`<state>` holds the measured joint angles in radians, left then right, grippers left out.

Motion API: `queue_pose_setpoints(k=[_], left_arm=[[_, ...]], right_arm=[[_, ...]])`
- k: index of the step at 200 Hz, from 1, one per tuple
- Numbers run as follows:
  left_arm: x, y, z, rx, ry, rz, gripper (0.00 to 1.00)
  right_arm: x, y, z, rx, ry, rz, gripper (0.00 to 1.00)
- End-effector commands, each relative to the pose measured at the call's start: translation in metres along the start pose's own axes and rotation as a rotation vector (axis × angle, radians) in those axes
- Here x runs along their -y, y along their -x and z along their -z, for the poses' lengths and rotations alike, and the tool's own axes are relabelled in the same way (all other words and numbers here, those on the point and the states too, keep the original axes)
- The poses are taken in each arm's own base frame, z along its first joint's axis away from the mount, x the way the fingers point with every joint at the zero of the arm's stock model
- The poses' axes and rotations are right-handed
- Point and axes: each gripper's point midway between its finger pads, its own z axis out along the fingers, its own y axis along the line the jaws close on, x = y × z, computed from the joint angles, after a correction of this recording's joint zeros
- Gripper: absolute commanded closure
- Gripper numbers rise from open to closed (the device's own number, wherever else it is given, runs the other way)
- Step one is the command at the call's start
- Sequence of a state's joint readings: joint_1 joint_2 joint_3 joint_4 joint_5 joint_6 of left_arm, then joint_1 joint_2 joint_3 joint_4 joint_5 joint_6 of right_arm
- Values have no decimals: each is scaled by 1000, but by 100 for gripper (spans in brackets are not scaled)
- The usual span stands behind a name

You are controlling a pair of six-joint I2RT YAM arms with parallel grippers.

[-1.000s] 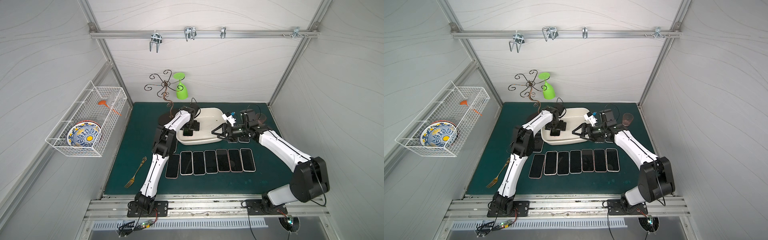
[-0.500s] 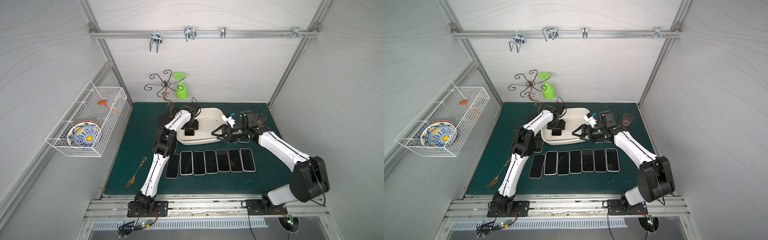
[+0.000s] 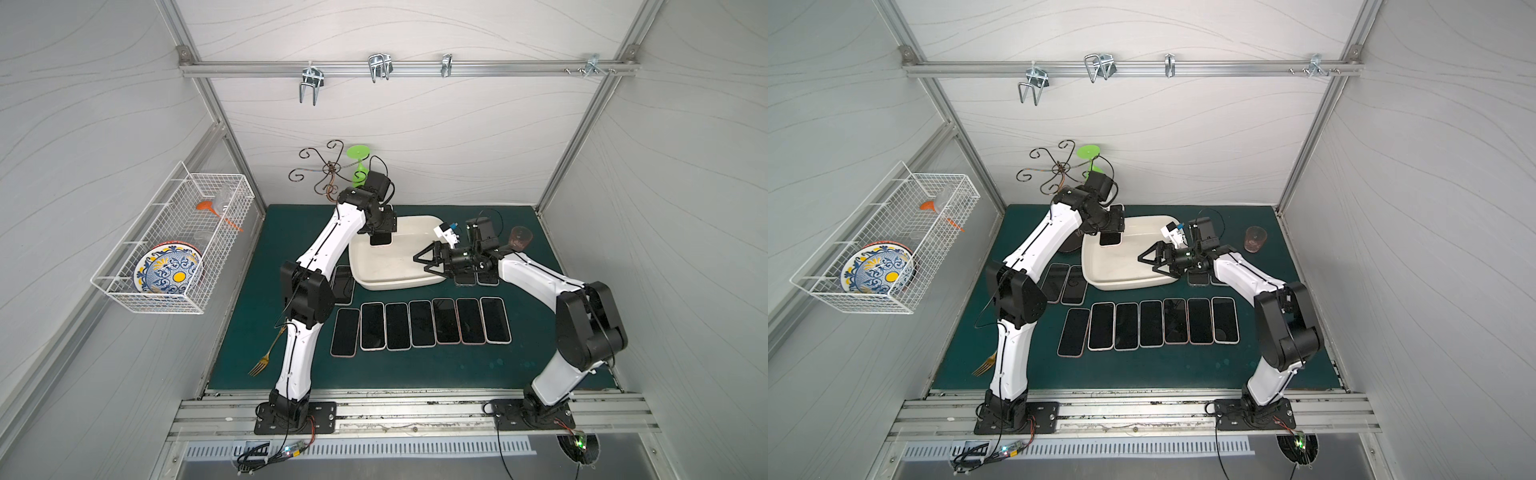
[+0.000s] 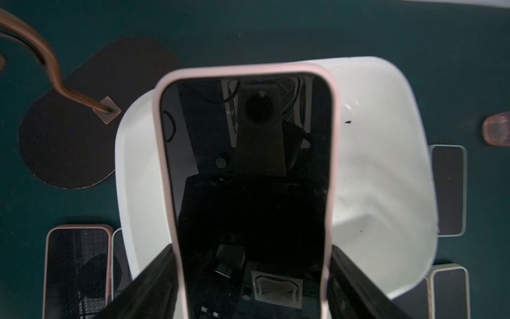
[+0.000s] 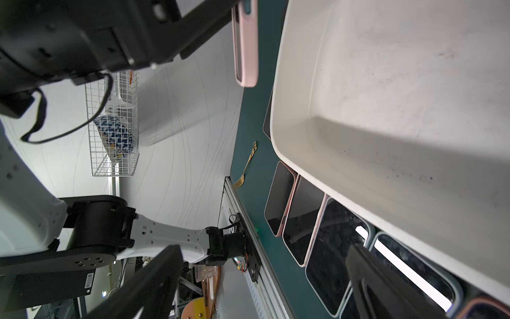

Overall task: Take the phone out of the storage box
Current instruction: Pick up the phone from the storage box, then place the phone at the center of the board.

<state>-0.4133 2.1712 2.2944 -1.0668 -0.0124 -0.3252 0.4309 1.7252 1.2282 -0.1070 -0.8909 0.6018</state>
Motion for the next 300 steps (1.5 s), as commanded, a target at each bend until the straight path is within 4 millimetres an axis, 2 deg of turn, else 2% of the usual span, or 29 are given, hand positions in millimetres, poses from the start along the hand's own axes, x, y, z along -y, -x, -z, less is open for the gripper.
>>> queue_pose_setpoints(k=[1, 52, 73, 96, 157, 183, 201, 234, 251, 266, 275, 280, 289, 300], left_arm=[[12, -8, 7, -22, -60, 18, 63], [26, -20, 24, -31, -100, 19, 65], [33, -22, 30, -35, -128, 26, 65], [39, -27, 35, -41, -147, 29, 65], [41, -39, 38, -65, -171, 55, 67], [42, -40, 39, -66, -181, 62, 67], [42, -39, 40, -65, -183, 62, 67], [42, -40, 42, -70, -184, 61, 68], [42, -40, 43, -72, -185, 59, 67], [40, -39, 43, -73, -182, 61, 67], [39, -39, 43, -74, -184, 65, 67], [38, -38, 44, -72, -185, 69, 66], [36, -37, 44, -72, -189, 79, 60], [35, -35, 45, -70, -201, 97, 44]], right_arm=[[-13, 13, -15, 7, 23, 88, 2], [-9, 18, -56, -4, 78, 88, 7], [-1, 20, -70, -6, 65, 79, 9], [5, 28, -75, 26, 65, 65, 12], [0, 52, -76, 135, 86, 79, 19], [-2, 57, -80, 168, 92, 83, 26], [-2, 58, -80, 188, 100, 84, 32], [-3, 61, -78, 202, 109, 91, 61], [-3, 61, -78, 198, 119, 90, 67], [-4, 61, -78, 195, 126, 93, 76], [-5, 61, -77, 195, 132, 93, 87], [-6, 61, -77, 193, 140, 95, 90], [-9, 59, -77, 185, 159, 98, 91], [-13, 56, -79, 173, 179, 100, 92]])
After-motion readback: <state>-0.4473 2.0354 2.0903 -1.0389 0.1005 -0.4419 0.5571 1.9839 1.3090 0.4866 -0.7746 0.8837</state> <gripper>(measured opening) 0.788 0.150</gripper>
